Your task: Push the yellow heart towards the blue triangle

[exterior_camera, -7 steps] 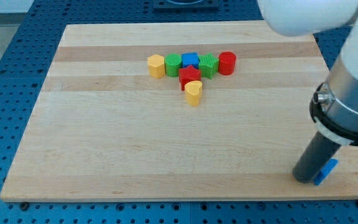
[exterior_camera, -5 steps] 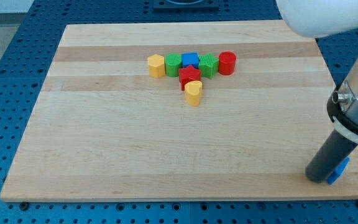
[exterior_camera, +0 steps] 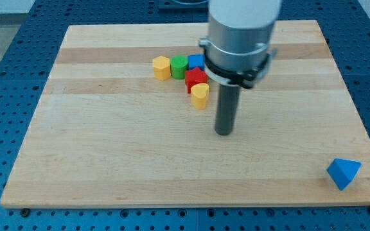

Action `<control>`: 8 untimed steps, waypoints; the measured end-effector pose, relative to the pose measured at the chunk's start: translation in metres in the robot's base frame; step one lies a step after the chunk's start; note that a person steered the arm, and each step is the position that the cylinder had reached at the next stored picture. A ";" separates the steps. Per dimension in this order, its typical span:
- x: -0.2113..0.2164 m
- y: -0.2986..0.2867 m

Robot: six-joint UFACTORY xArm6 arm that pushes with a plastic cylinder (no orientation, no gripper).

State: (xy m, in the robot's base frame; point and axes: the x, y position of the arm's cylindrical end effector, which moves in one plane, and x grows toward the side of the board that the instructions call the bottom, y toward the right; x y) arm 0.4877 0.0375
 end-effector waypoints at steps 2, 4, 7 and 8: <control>-0.037 -0.057; -0.072 -0.047; -0.072 0.045; -0.071 0.071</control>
State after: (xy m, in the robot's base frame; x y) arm 0.4172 0.1082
